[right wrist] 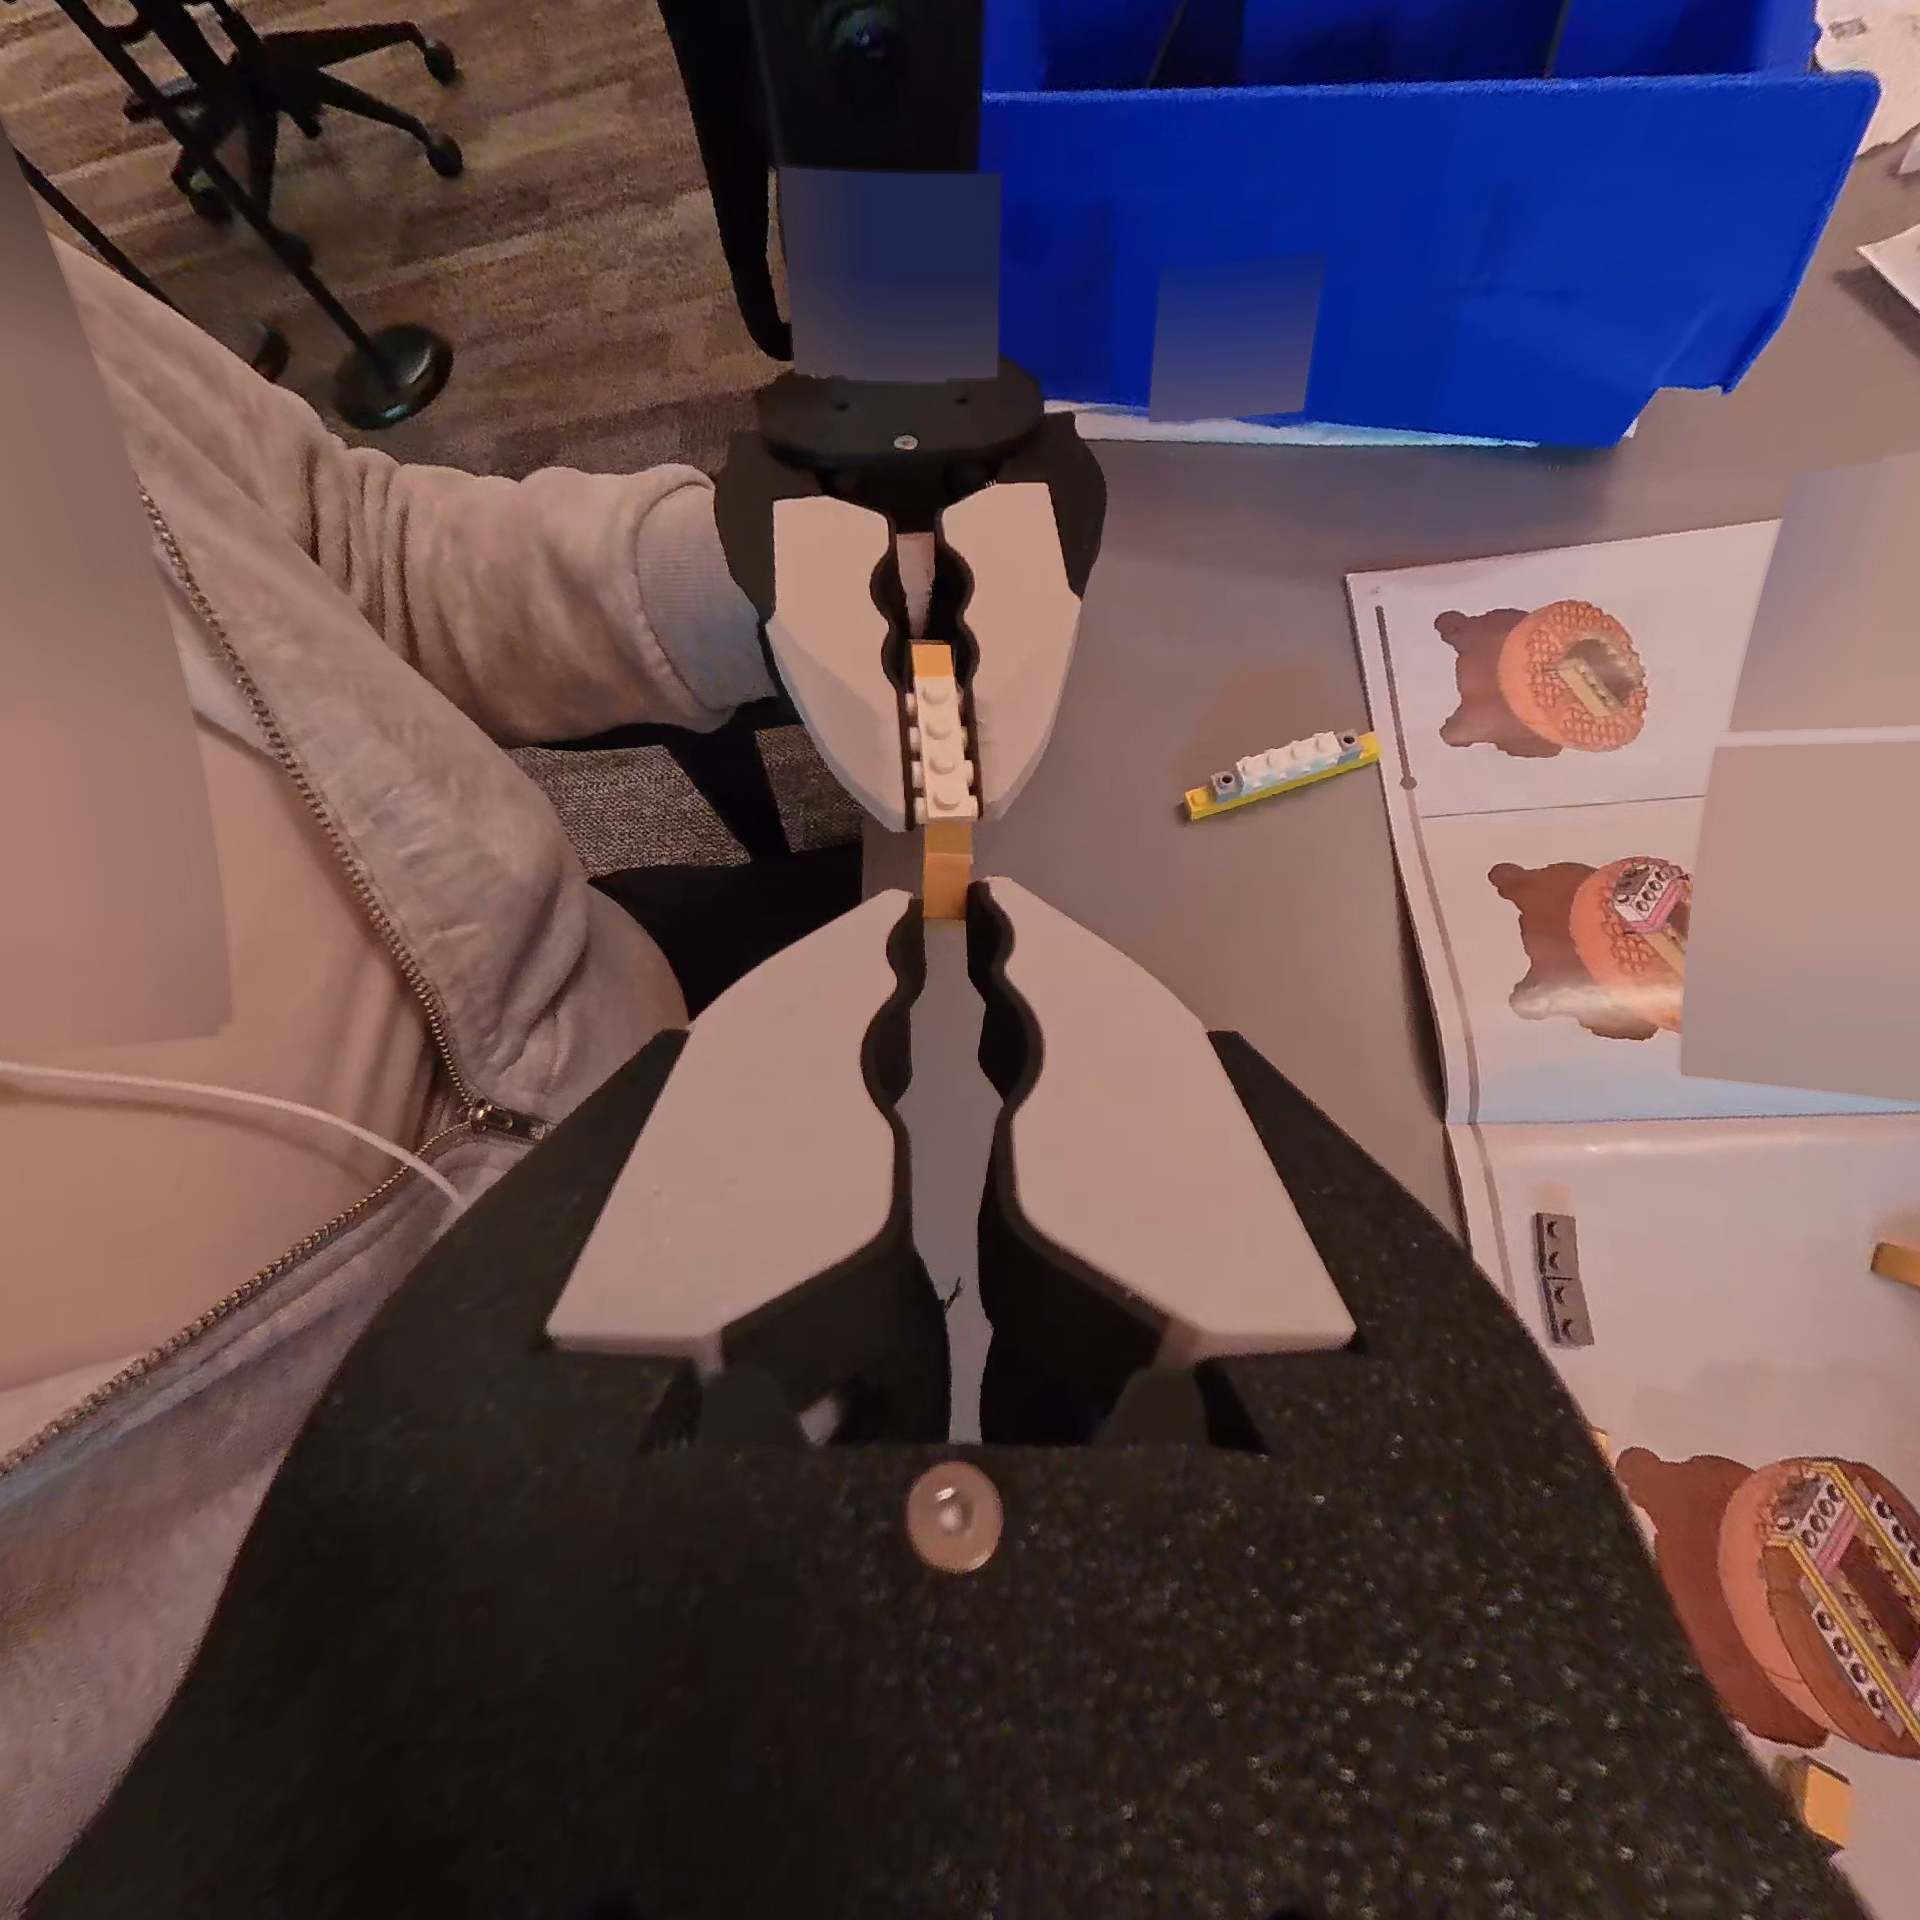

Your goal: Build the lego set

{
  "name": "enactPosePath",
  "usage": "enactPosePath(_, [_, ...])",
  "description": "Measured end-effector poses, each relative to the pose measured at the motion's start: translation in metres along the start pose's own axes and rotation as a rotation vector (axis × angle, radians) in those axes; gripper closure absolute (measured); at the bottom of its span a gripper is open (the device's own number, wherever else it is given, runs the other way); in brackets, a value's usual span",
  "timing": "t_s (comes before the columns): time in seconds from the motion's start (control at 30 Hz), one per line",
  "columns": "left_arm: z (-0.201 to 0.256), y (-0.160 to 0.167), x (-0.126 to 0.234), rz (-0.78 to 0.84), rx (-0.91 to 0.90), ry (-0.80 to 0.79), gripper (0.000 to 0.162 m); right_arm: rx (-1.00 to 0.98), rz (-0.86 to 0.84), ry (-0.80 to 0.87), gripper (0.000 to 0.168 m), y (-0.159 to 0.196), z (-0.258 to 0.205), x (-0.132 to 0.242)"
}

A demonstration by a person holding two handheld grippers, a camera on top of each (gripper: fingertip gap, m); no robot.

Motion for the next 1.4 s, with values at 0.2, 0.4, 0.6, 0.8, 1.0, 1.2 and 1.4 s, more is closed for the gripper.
enactPosePath(0.2, [0.004,-0.006,0.003,0.033,0.003,0.015,0.151,0.017,-0.015,-0.003,0.161,-0.006,-0.002,-0.005])
enactPosePath(0.4, [0.003,-0.008,0.008,0.060,0.015,0.013,0.151,0.025,-0.024,-0.016,0.161,-0.011,-0.004,-0.009])
enactPosePath(0.6, [0.004,-0.012,0.007,0.078,0.019,0.019,0.151,0.053,-0.044,-0.015,0.161,-0.012,-0.003,-0.008])
enactPosePath(0.8, [0.003,-0.013,0.006,0.085,0.024,0.025,0.151,0.055,-0.046,-0.018,0.161,-0.013,-0.003,-0.006])
enactPosePath(1.0, [0.004,-0.014,0.004,0.081,0.016,0.029,0.151,0.074,-0.050,-0.016,0.161,-0.012,-0.004,-0.004])
enactPosePath(1.2, [0.004,-0.014,0.004,0.077,0.008,0.029,0.151,0.096,-0.055,-0.009,0.158,-0.012,-0.006,-0.005])
enactPosePath(1.4, [0.006,-0.015,0.003,0.077,0.001,0.033,0.151,0.082,-0.048,-0.019,0.159,-0.013,-0.005,-0.005])
Point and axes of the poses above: each gripper's, where its closed fingertips meet, x back along the fingers, y out of its underside, z = x × y across the jaws, the point moved 2 cm from there along x, back along the fingers, and after that the axes turned 7 degrees about y, right-handed, at the moved point
